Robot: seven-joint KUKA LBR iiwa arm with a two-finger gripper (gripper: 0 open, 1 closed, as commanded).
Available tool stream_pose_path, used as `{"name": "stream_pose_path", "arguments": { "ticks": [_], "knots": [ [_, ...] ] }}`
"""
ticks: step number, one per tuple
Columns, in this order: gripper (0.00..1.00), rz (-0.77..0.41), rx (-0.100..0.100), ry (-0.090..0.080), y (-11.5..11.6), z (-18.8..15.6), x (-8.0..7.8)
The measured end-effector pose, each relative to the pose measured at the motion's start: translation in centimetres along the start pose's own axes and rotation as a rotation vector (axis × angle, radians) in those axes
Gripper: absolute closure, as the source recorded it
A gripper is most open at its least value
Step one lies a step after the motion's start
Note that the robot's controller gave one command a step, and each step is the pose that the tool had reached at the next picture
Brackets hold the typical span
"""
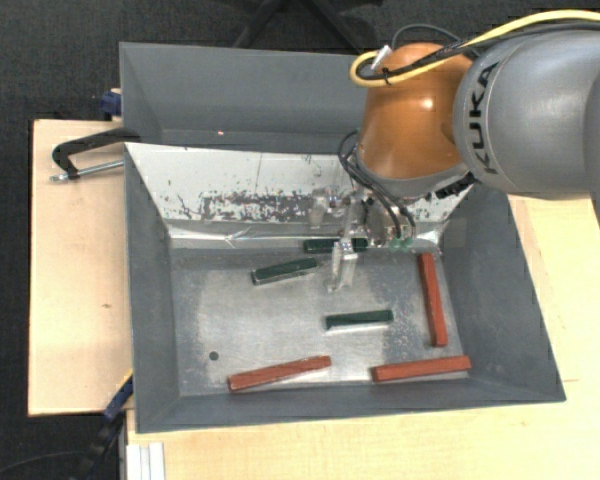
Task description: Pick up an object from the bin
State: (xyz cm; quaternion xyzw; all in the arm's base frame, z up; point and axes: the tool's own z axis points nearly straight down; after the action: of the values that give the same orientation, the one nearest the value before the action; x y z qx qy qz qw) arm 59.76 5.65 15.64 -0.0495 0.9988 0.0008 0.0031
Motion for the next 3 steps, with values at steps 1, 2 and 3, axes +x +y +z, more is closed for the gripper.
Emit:
{"name": "stream_pose_path", "arguments": {
  "ticks": [1,2,3],
  "knots": [
    [0.0,-0.023,0.003,0.01,-5.9,6.9,0.5],
    [0.0,-0.056,-0.005,0.006,4.6,8.6,0.8],
    [1.0,-0.048,-0.001,0.004,3.9,8.5,0.7]
  ]
}}
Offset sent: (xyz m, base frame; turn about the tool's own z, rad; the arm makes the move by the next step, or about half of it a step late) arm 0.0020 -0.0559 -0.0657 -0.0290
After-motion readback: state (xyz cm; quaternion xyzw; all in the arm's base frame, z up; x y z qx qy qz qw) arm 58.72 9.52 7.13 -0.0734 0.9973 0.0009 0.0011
